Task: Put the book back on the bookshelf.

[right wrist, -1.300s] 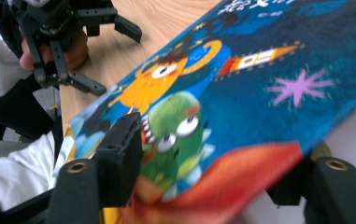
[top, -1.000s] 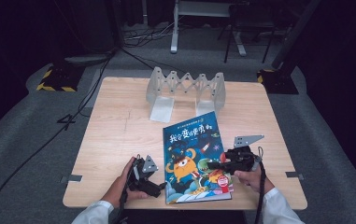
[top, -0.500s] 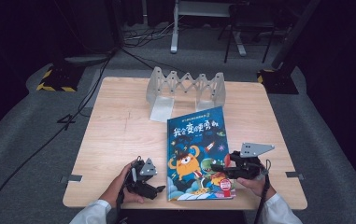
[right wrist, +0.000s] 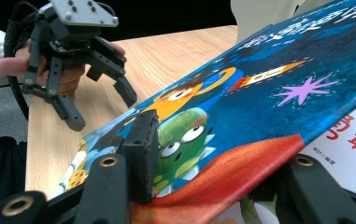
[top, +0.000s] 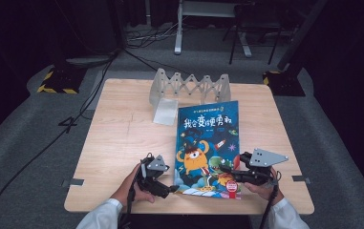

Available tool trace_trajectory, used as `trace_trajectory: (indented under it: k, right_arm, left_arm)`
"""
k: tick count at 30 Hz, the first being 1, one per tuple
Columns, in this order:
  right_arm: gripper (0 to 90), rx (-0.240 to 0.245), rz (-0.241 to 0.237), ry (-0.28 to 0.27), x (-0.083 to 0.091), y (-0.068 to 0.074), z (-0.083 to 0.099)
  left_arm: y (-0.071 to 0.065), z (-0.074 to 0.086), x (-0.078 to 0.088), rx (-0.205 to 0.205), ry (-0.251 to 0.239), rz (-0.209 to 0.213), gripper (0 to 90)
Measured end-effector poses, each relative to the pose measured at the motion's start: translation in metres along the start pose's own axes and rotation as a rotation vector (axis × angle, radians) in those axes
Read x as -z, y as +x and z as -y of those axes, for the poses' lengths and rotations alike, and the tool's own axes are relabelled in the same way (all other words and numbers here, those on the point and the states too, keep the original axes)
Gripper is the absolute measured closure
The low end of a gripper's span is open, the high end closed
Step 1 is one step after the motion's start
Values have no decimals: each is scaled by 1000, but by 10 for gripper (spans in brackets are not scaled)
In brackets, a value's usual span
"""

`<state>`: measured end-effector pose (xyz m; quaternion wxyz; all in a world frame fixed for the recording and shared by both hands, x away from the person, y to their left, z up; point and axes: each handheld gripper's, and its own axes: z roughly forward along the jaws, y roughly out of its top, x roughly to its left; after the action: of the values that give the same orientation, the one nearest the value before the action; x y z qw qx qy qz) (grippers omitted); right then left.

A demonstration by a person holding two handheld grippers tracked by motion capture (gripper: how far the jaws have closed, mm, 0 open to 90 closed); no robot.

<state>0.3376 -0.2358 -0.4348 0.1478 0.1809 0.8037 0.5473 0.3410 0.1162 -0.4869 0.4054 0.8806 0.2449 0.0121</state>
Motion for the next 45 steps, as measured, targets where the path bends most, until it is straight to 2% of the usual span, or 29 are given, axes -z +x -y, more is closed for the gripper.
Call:
trace_trajectory:
  k: [2,10,14,17,23,25,29,30,32,33,34,38,39,41,44,45]
  right_arm:
    - [537,5,6,-5,0,0,0]
    - [537,41,17,-21,1,3,-1]
    - [537,46,20,-24,0,4,-2]
    - [537,51,20,-26,-2,5,-2]
    - [537,61,15,-32,-3,5,-3]
    - [537,63,14,-37,-3,5,-2]
    - [552,62,-10,-39,-2,2,-1]
    - [557,61,-21,-38,-2,1,0]
    - [567,53,-29,-33,-2,-1,2]
    - [569,47,-28,-28,-3,-2,4]
    - [574,36,-21,-25,-3,-5,6]
    - [581,28,-14,-23,-1,-7,8]
    - [580,27,-13,-21,-1,-7,8]
    - [580,20,-10,-18,0,-9,9]
    - [568,-1,2,-9,1,-13,13]
    - [568,-1,2,-9,1,-13,13]
  left_arm:
    - [3,-5,-3,21,-19,3,163]
    - [10,-17,-16,38,-61,7,158]
    - [20,-21,-21,73,-91,54,120]
    - [29,-24,-20,115,-138,73,122]
    - [39,-28,-23,135,-181,121,102]
    - [42,-29,-20,146,-184,122,135]
    - [40,-27,-11,121,-195,94,246]
    - [38,-26,-6,112,-210,76,246]
    - [36,-25,2,95,-235,43,331]
    - [32,-24,10,82,-271,15,378]
    - [30,-24,14,62,-283,8,440]
    - [18,-26,24,4,-302,-34,451]
    - [14,-26,27,0,-320,-37,459]
    - [11,-26,29,-14,-327,-41,475]
    - [-1,-29,35,-71,-350,-50,489]
    - [-1,-29,35,-71,-350,-50,489]
